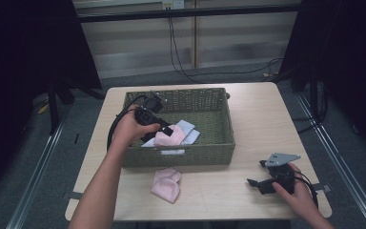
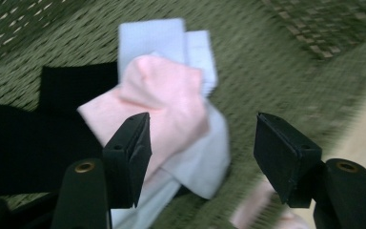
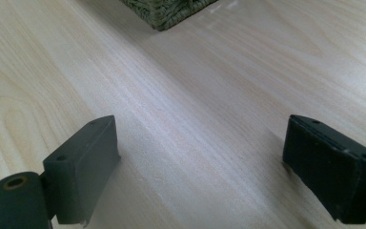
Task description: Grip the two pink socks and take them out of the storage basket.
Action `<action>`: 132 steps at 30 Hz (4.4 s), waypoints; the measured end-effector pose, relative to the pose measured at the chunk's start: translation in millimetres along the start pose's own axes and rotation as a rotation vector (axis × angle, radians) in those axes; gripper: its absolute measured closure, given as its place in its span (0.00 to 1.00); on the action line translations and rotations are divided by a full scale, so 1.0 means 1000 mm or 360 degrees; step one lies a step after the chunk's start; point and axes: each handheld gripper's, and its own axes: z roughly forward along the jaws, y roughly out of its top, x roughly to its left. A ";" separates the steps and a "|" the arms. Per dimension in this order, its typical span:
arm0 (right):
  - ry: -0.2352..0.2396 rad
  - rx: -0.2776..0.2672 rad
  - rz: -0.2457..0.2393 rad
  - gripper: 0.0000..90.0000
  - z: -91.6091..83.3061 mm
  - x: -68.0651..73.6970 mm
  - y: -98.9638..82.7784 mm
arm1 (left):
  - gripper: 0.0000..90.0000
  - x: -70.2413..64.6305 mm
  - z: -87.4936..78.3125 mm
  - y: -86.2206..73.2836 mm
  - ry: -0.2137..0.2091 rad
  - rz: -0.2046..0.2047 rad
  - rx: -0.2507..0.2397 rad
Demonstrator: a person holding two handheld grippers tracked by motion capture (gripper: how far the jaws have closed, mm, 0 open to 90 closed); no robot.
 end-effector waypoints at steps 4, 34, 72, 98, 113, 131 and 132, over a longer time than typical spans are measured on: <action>0.0000 0.0000 0.0001 0.12 0.000 0.000 0.000 | 0.41 0.012 0.011 0.000 0.0026 -0.0051 0.0021; 0.0001 -0.0001 0.0005 0.12 0.000 0.000 0.000 | 0.71 0.048 0.062 -0.012 0.0065 -0.0200 0.0139; -0.0002 -0.0006 0.0000 0.12 0.000 0.000 0.000 | 0.97 0.006 -0.056 0.026 -0.0102 -0.0199 0.0189; 0.0000 -0.0007 -0.0001 0.12 0.000 0.000 0.000 | 0.97 -0.018 -0.092 0.019 -0.0167 -0.0169 0.0210; 0.0000 -0.0007 0.0000 0.12 0.000 0.000 0.000 | 0.97 -0.035 -0.101 0.011 -0.0202 -0.0112 0.0201; -0.0003 -0.0007 -0.0001 0.12 0.000 0.000 0.000 | 0.97 -0.053 -0.101 0.002 -0.0247 -0.0022 0.0234; -0.0002 -0.0007 -0.0002 0.12 0.000 0.000 0.000 | 0.97 -0.053 -0.101 0.001 -0.0244 -0.0015 0.0235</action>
